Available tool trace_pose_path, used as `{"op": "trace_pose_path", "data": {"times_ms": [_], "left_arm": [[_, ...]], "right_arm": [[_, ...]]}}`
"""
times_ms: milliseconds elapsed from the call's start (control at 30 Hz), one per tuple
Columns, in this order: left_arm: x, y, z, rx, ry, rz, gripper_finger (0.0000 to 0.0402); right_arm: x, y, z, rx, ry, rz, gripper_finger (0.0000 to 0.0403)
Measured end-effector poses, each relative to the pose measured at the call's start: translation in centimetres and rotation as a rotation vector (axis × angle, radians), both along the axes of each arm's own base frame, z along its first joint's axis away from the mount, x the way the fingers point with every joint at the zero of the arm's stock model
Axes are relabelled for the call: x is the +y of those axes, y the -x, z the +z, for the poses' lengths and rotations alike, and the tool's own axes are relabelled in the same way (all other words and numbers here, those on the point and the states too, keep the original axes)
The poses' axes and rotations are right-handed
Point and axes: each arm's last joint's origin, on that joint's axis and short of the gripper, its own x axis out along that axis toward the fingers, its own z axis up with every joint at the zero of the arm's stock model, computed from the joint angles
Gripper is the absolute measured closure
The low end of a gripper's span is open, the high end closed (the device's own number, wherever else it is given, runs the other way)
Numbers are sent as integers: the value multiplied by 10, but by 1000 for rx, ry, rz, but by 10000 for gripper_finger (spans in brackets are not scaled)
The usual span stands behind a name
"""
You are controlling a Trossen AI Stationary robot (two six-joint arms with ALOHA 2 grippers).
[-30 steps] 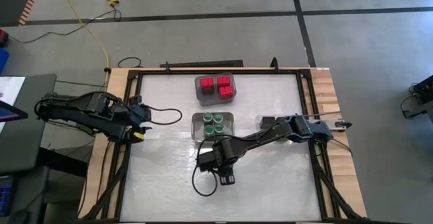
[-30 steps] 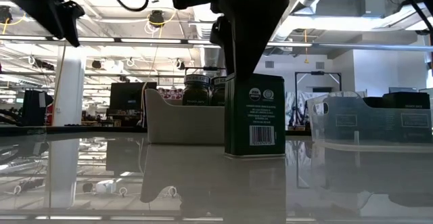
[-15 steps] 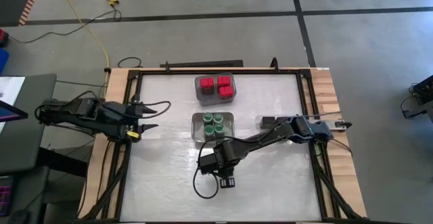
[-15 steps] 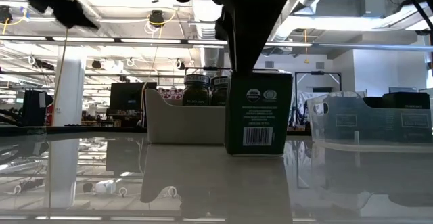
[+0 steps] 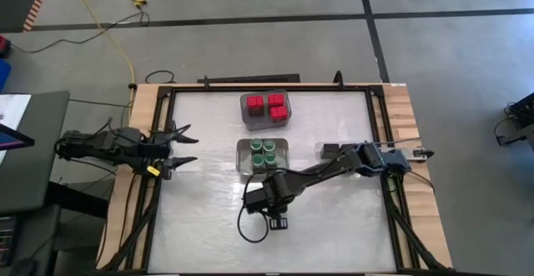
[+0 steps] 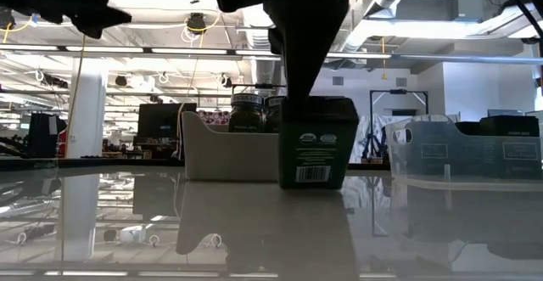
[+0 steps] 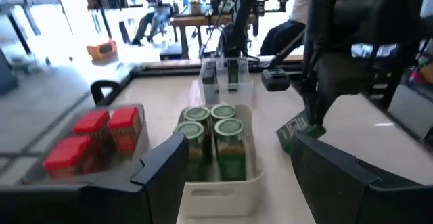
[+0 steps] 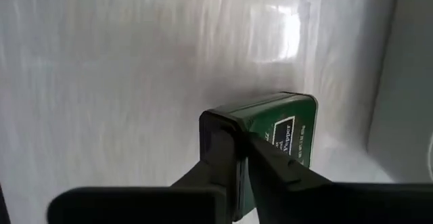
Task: Sort spices by type
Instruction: Put the black spice can into the transparent bin
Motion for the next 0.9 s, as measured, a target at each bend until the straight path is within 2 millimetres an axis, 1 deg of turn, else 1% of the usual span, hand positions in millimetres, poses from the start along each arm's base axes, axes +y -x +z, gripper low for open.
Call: {"op": "trace_pose_path", "data": {"times_ms": [67, 233, 500, 667, 733, 833, 900], "left_arm": [[-1, -3, -9, 12, -33, -3, 155], [-2, -12, -28, 9, -16, -2, 155], [-6, -17, -42, -131, 6, -107, 155], [-6, -17, -57, -194, 19, -110, 155], [-7, -18, -64, -229, 30, -139, 155], [-9, -20, -70, -251, 47, -192, 155], [-9, -21, -73, -239, 68, -195, 155]], "right_arm": [[0, 0, 0, -1, -3, -21, 350], [0, 0, 0, 0, -8, -47, 356], [2, 0, 0, 1, -14, -82, 366], [2, 0, 1, -3, -16, -88, 373], [2, 0, 1, -3, -16, -88, 374], [2, 0, 1, -3, -17, -92, 373], [2, 0, 1, 0, -22, -128, 371]]}}
